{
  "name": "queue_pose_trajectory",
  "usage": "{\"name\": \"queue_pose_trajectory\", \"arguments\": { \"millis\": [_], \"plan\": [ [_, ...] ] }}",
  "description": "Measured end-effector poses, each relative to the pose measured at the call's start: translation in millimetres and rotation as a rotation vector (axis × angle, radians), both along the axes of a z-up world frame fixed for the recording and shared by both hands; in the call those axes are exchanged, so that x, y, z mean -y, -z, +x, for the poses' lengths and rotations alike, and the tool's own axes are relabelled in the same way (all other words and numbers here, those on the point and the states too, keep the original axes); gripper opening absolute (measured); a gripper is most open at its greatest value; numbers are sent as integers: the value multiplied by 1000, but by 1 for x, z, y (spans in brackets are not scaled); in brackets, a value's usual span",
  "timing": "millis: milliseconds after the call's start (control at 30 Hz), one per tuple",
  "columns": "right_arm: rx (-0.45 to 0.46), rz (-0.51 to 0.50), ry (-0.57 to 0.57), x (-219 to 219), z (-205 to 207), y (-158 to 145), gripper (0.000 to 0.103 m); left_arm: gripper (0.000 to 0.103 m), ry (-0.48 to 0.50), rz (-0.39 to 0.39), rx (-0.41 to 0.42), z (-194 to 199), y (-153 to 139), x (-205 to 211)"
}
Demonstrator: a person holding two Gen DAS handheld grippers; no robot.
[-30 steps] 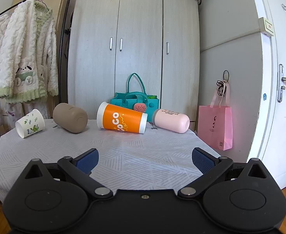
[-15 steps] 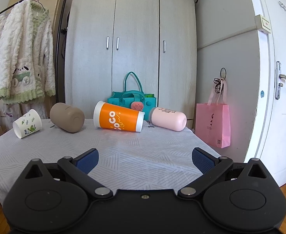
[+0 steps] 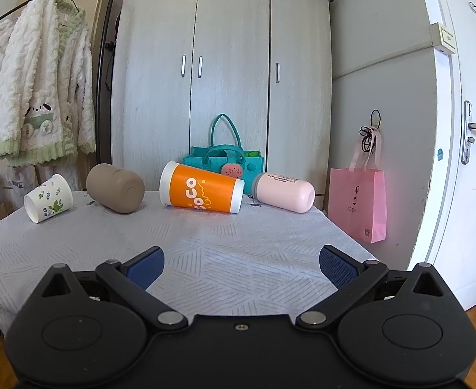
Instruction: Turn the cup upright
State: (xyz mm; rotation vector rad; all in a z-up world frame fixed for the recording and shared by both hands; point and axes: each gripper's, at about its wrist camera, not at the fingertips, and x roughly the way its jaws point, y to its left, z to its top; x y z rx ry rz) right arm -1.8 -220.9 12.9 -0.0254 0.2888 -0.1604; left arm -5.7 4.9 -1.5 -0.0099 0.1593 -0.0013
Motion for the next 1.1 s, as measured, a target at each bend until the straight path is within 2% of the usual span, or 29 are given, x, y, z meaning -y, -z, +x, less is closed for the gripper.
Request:
{"name": "queue_pose_trajectory", "arguments": {
  "millis": [167,267,500,633,767,967,1033,1100],
  "plan": [
    [-32,2,-9,-2,4,-1,103,103,28,-5,-45,6,-2,-5],
    [-98,52,-45,0,15,-1,103,103,34,-10,-110,15,-7,-12],
    [-215,208,-292,-1,56,-37,103,103,56,54,-269,45,-38,-35],
    [-321,281,-432,-13,88,-55,103,103,137,46,-305,60,-53,-51],
    [-453,400,-555,-27,124,-63,103,103,207,82,-337,80,-62,-66],
    [-678,588,-680,-56,180,-66,103,103,217,112,-347,115,-69,-92],
    [-726,607,-684,-70,198,-64,103,103,223,105,-352,127,-71,-100],
    [-752,585,-679,-86,212,-64,103,103,229,93,-361,137,-72,-107]
  ]
}}
